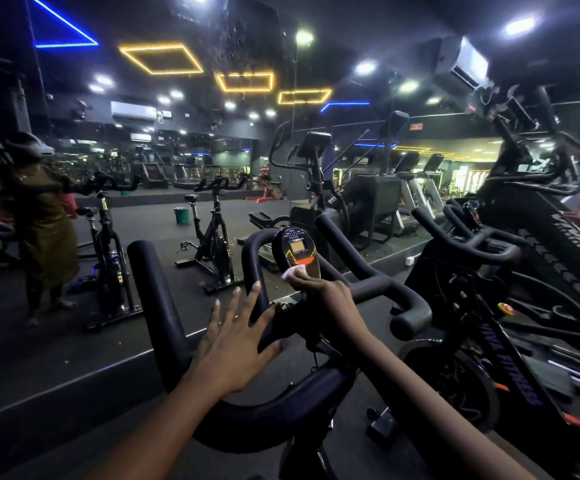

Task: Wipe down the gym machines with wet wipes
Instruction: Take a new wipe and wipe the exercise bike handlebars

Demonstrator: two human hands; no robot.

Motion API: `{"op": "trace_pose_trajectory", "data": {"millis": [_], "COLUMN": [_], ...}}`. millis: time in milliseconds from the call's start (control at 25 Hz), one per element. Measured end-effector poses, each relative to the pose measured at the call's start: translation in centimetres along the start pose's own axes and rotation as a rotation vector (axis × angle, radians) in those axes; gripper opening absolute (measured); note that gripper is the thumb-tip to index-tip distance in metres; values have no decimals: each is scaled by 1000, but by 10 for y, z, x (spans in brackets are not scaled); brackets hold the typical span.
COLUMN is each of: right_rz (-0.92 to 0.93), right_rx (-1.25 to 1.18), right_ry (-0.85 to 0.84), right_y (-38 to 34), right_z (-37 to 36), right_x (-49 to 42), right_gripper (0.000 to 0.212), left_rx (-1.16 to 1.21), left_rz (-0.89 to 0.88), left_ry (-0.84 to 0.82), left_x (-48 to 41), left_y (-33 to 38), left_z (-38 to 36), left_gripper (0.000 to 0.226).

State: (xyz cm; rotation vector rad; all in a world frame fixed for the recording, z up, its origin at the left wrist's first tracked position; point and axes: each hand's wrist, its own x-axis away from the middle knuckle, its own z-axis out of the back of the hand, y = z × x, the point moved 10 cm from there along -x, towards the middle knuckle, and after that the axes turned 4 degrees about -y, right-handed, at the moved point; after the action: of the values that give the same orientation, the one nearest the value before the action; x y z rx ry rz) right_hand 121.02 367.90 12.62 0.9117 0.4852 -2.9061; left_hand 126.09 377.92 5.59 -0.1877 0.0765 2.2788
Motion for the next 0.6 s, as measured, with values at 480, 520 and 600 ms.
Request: {"op": "trace_pose_trajectory", "data": {"millis": [480,520,600], "right_rz": [232,269,338], "right_rx": [60,65,67], "right_ry": [163,137,47], "right_y": [13,15,20], "right_z": [-1,-4,-13], "right_x": [-28,-17,1], "right_gripper": [62,61,54], "left_rx": [40,38,37], "left_rz": [11,12,18], "left_ry": [-6,-6,0], "left_x": [-2,-2,-2], "left_y": [-1,0,-2], "left_z": [-1,-1,-1], "left_gripper": [132,132,133]}}
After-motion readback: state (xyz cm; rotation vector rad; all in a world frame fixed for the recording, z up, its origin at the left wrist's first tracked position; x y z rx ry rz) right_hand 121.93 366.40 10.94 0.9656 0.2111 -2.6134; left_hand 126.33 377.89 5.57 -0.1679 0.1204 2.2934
